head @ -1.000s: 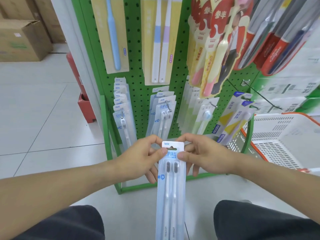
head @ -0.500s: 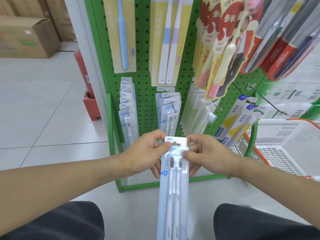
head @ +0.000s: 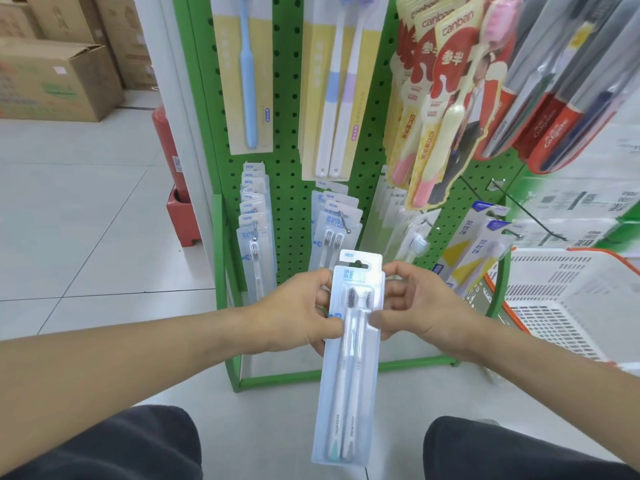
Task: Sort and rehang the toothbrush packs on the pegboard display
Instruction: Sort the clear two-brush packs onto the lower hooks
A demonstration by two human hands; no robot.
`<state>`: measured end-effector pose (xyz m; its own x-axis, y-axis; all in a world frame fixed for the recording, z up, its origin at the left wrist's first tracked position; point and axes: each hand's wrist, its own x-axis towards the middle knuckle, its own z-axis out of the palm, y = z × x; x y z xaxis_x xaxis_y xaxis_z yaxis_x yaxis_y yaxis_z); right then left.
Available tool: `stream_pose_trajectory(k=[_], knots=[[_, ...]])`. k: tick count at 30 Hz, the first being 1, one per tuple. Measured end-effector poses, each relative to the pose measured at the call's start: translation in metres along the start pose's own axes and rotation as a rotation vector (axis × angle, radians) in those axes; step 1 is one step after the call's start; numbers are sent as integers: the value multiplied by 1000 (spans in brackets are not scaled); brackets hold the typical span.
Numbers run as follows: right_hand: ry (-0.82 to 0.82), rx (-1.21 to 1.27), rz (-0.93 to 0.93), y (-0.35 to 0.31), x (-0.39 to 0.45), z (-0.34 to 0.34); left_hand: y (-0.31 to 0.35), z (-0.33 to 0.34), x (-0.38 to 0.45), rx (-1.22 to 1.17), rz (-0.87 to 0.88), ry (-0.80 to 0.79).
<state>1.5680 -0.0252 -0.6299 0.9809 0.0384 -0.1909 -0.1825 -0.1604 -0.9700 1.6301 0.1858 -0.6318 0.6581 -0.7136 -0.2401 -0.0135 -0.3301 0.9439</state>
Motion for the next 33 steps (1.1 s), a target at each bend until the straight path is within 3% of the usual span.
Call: stream_pose_trajectory(k=[6,10,13,16,19,23,31,33], knots=[[97,-115,-83,-4,-5,9,0,4,0,-12,-5,2],[148,-341,-155,-7,-8,9,2,4,1,-54,-11,43],[79,-274,-7,-6,-6,11,1,4,2,-67,-21,47],[-152,-171,224,1,-9,13,-3,5,2,-71,-21,47],[-328,-175,259,8,-16,16,-7,5,2,-56,-49,-3],[-315,-147,218,7,-15,14,-8,5,0,-83,-48,-60],[-325,-89,166,3,-11,6,-5,13,5,-152,4,127],[-287,-84,139,3,-12,3,-3,13,5,-146,2,76]])
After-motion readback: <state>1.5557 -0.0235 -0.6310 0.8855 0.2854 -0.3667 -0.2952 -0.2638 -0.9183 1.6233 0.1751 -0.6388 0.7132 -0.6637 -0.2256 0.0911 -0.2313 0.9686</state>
